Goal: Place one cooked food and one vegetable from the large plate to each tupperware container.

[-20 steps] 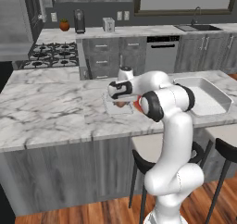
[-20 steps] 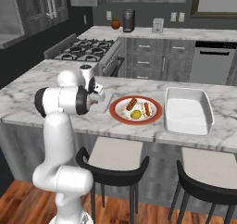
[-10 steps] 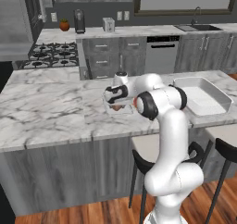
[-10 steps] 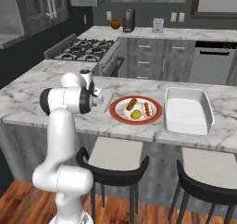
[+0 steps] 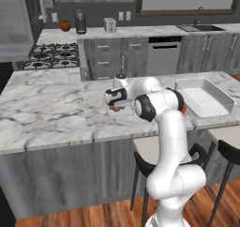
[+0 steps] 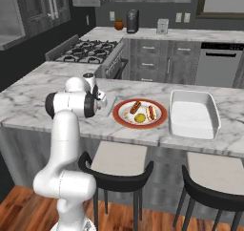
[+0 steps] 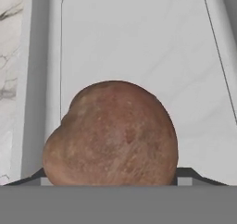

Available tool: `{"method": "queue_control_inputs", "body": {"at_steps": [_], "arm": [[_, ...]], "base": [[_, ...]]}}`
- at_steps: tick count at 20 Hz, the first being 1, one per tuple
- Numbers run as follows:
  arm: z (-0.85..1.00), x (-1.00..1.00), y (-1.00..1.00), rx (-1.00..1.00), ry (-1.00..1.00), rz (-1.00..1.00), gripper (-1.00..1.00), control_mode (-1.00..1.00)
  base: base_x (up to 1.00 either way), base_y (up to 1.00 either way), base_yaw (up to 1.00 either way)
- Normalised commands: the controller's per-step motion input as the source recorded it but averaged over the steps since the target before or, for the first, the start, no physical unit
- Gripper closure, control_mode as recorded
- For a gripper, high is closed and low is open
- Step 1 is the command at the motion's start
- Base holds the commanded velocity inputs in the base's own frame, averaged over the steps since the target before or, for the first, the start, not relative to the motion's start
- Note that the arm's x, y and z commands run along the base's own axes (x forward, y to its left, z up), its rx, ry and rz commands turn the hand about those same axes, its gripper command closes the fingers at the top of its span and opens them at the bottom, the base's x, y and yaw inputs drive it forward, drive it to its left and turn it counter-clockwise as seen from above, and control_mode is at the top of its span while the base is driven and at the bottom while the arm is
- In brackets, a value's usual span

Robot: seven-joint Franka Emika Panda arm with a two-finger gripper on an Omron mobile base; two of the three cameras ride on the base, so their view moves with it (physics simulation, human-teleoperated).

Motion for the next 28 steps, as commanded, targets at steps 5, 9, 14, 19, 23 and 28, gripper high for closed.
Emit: {"method": "queue_control_inputs", "body": {"at_steps": [5, 9, 14, 19, 23, 28], "arm": [[-0.20, 0.01, 0.05, 0.00, 0.05, 0.00, -1.00, -1.00], [0.00, -0.02, 0.00, 0.00, 0.00, 0.00, -1.00, -1.00], [0.02, -0.19, 0.00, 0.00, -0.05, 0.00, -1.00, -1.00], [0.23, -0.30, -0.09, 0.00, -0.11, -0.01, -1.00, -1.00], [0.30, -0.51, -0.46, 0.00, -0.02, -0.02, -1.00, -1.00], [0.42, -0.43, -0.53, 0.00, 0.01, -0.01, -1.00, -1.00]], "base": [[0.00, 0.00, 0.00], [0.00, 0.00, 0.00], [0.00, 0.00, 0.00], [0.00, 0.00, 0.00], [0.00, 0.00, 0.00], [0.00, 0.00, 0.00]]}}
